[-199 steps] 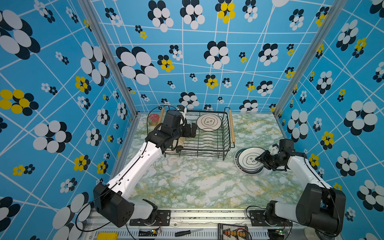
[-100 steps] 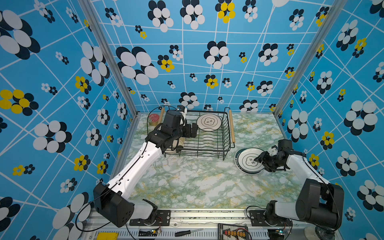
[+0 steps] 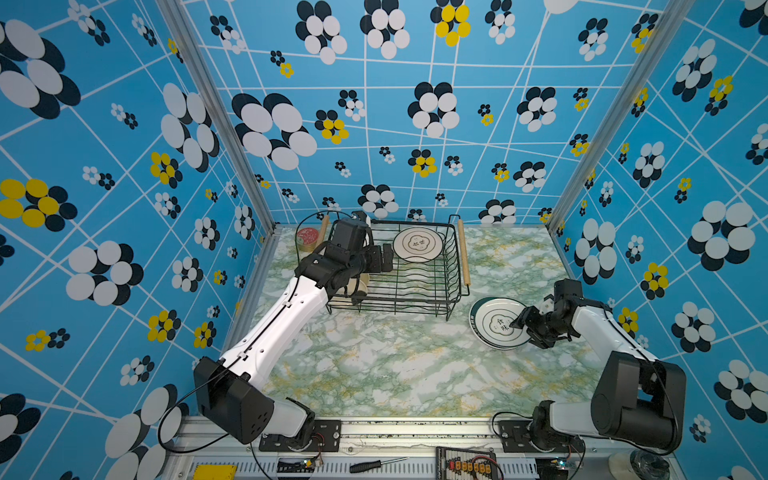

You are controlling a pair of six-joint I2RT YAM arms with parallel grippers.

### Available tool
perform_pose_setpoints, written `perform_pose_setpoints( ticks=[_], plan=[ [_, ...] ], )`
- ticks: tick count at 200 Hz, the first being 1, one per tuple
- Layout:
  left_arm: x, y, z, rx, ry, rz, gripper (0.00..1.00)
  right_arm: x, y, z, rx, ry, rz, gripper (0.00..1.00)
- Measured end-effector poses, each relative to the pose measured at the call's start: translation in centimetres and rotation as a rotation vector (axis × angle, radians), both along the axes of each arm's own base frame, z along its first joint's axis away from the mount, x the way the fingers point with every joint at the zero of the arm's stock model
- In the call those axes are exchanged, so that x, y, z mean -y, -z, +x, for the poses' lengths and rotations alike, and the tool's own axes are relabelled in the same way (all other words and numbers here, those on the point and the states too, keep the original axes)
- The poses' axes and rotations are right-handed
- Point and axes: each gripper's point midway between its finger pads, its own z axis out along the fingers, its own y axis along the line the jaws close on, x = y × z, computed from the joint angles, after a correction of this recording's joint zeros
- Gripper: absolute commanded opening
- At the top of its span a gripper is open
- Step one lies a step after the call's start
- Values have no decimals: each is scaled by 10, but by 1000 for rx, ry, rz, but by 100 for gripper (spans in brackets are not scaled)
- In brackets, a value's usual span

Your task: Unload the plates from the dish rack

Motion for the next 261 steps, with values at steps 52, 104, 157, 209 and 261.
perform_pose_setpoints(
  ticks=[52, 104, 157, 209, 261],
  plan=[
    [2, -7, 2, 19, 8, 29, 99, 1, -1, 3, -16, -17, -28, 63],
    [13, -9, -3, 40, 126, 51, 99, -3, 4, 1, -58, -44, -52, 64],
    [23, -13, 10, 32, 189, 28, 99, -1, 6, -1, -85, -68, -106, 75],
    [35, 10, 18, -25, 273, 33, 99, -1, 4, 3, -84, -93, -142, 90],
    [46, 5, 41, 0, 363, 47, 99, 0, -2, 6, -78, -99, -151, 99]
  ],
)
